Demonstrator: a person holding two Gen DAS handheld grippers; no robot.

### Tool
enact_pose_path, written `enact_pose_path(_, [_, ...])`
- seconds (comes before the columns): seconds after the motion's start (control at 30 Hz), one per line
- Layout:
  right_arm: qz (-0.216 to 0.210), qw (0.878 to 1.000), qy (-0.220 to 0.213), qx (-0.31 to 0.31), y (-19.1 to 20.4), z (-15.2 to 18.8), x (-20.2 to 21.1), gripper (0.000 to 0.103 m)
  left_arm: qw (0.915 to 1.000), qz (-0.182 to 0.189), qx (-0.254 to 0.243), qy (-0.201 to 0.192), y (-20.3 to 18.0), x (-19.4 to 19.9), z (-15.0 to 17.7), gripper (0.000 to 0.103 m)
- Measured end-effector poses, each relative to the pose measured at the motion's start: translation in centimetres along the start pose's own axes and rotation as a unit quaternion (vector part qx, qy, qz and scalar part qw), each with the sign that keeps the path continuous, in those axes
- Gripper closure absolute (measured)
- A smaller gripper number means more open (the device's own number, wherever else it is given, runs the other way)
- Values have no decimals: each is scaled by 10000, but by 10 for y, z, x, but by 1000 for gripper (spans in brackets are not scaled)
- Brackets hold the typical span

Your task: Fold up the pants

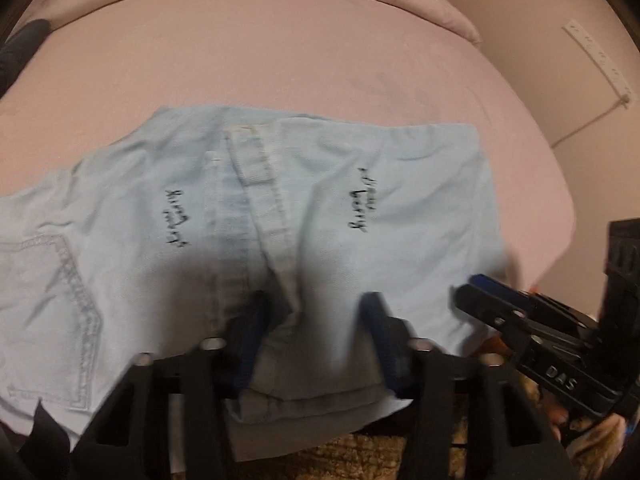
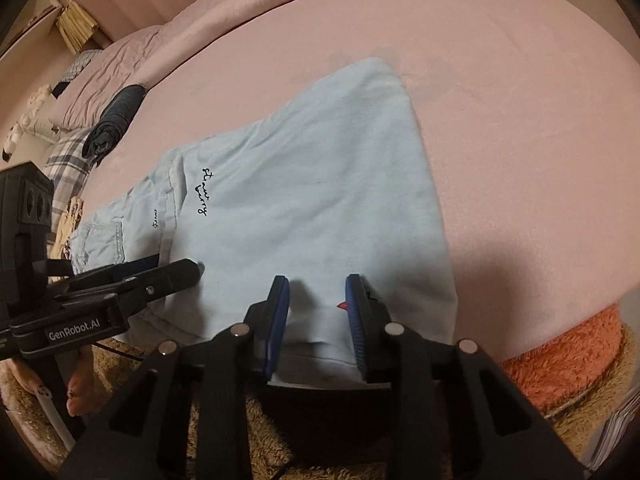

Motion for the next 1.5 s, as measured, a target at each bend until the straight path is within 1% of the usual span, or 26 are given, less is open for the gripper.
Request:
enact_pose_path(0.03, [41,10000,1,31,2,0,0,74,10000,-63,0,-16,3,0,-1,88])
enact_pose_path(0.07, [64,10000,4,38,3,-3,-2,74,10000,54,44,23,3,1,-1,95])
enact_pose_path(0.13, [104,9999,9,60,9,-4,-5,74,9991,300,311,30,13,8,-2,95])
enact_pose_path(0.2, [162,9999,44,42,8,-4,-2,74,9982,437,417,54,17,17,-6,97])
enact_pose_path(0.23, [224,9997,65,65,10,-5,-1,75,9980,484,401,-12,18,25,-6,99])
enact_pose_path(0.27, [281,9995,78,102,13,-6,-1,75,9982,421,389,-192,19,37,-6,101])
enact_pose_path(0.3, [344,9992,96,157,15,-6,-1,75,9980,360,367,-372,20,47,-6,101])
enact_pose_path(0.37, [420,9988,102,240,19,-6,-1,73,9975,349,337,-509,24,60,-4,101])
enact_pose_path(0.5, [464,9984,127,282,21,-8,-6,71,9979,182,592,-196,31,37,-4,101])
enact_pose_path(0.6, [435,9986,121,271,19,-8,-6,71,9962,117,858,63,42,20,7,101])
enact_pose_path(0.67, [411,9987,115,265,17,-8,-6,73,9952,142,963,82,45,18,9,101])
enact_pose_path(0.73, [377,9990,110,236,16,-8,-6,73,9956,122,922,70,41,23,7,101])
enact_pose_path(0.83, [361,9990,97,249,14,-8,-3,73,9964,-21,842,-107,40,31,7,101])
enact_pose_path(0.93, [363,9991,71,195,11,-6,4,69,9952,97,964,-135,44,38,8,101])
enact_pose_path(0.97, [394,9991,60,165,9,-6,8,68,9945,170,1032,-94,48,39,9,100])
enact_pose_path(1.03, [464,9988,23,123,4,-4,17,63,9933,309,1114,10,51,38,13,91])
enact_pose_path(1.07, [499,9987,-9,83,0,-3,22,61,9929,346,1138,46,54,38,17,76])
enact_pose_path(1.1, [506,9987,-26,52,-2,-1,25,60,9925,381,1160,78,53,36,19,57])
enact_pose_path(1.17, [488,9988,-28,-15,-8,2,28,57,9915,425,1228,97,51,32,19,43])
enact_pose_path(1.2, [471,9989,-10,-51,-11,4,26,54,9911,437,1257,93,51,33,21,42])
enact_pose_path(1.3, [494,9987,51,-101,-13,9,17,53,9918,426,1201,30,42,26,20,42])
enact_pose_path(1.33, [535,9985,48,-68,-12,9,15,53,9928,407,1122,35,38,21,21,43])
enact_pose_path(1.37, [580,9983,29,-25,-12,9,13,53,9939,327,1056,60,36,18,22,50])
enact_pose_path(1.43, [585,9983,40,15,-11,7,12,51,9968,-10,797,-60,30,16,25,67])
enact_pose_path(1.47, [588,9983,39,20,-11,7,12,51,9977,-7,681,-66,26,15,26,84])
enact_pose_path(1.5, [591,9982,42,20,-12,7,12,51,9977,-34,678,-87,25,15,27,84])
Point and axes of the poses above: each gripper's, at about its wrist camera, not at the fingertips, and x roughly against the way its jaws point, y to its left, z to its underside, the point moved 1 cm from there along -x, roughly the way its jaws point, and after that the axes turned 11 degrees about x, right-handed, at the moved point
